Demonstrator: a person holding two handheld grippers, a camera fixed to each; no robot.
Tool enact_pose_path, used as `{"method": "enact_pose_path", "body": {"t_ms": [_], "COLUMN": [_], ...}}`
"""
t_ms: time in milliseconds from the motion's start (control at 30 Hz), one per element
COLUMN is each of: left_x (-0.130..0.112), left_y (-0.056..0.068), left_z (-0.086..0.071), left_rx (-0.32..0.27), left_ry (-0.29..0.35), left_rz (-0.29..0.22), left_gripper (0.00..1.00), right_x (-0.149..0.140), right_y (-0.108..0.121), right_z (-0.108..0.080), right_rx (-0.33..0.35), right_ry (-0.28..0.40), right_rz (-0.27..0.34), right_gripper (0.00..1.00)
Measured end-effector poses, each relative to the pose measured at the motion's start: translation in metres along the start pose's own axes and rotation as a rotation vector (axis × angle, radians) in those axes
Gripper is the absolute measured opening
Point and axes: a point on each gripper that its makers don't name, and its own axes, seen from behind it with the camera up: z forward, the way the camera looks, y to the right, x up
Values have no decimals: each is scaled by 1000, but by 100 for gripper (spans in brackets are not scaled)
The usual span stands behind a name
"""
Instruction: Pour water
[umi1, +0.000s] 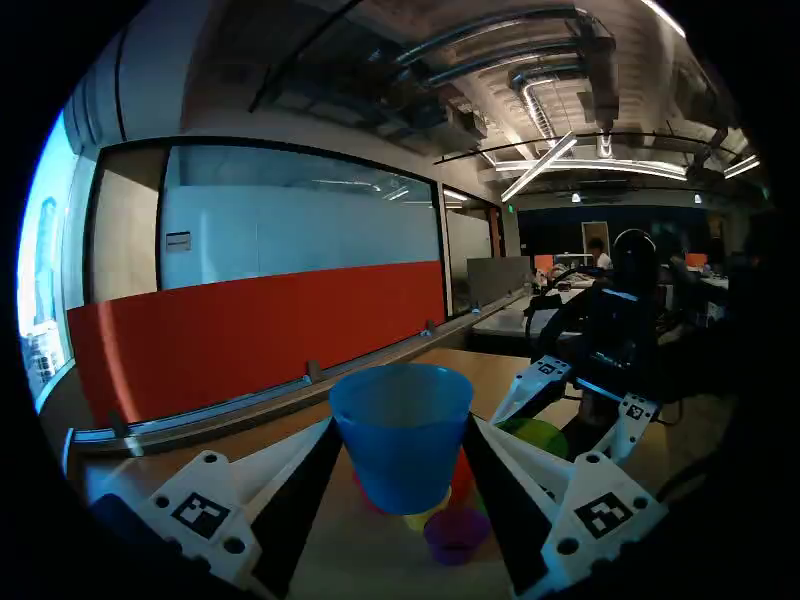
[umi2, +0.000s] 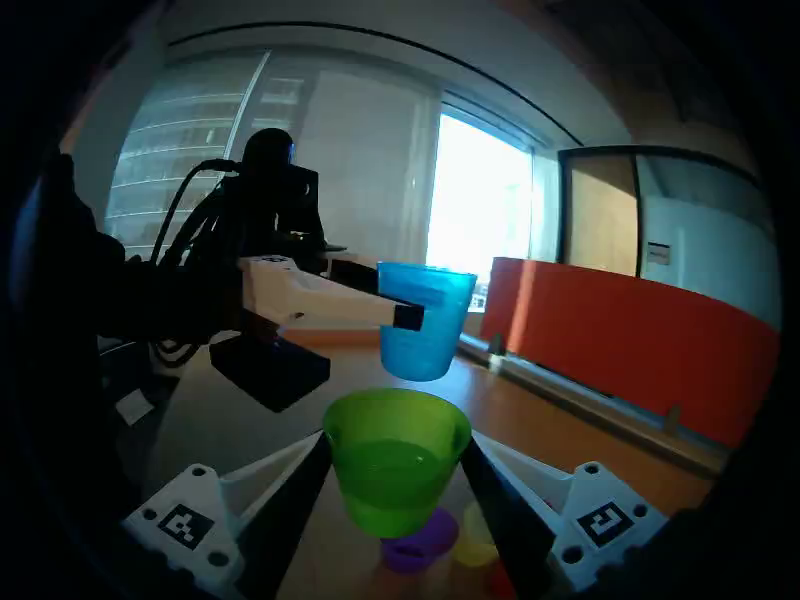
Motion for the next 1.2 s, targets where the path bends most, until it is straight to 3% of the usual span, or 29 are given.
{"method": "enact_pose_path", "body": {"t_ms": [333, 767, 1200], "left_x": [-19, -64, -97], "left_y": [0, -3, 6], "left_z": [-3, -7, -7], "left_rx": [-6, -20, -49], "left_ry": [-53, -193, -294], "left_rz": [2, 24, 48], "left_gripper": [83, 83, 84], "right_x": [-6, -25, -40], "right_y": [-3, -3, -2], "right_z": [-1, -11, -20], "right_rx": [10, 23, 27], "right_ry": [-25, -97, -152], "right_rz": [16, 45, 62], "right_gripper": [90, 90, 91]}}
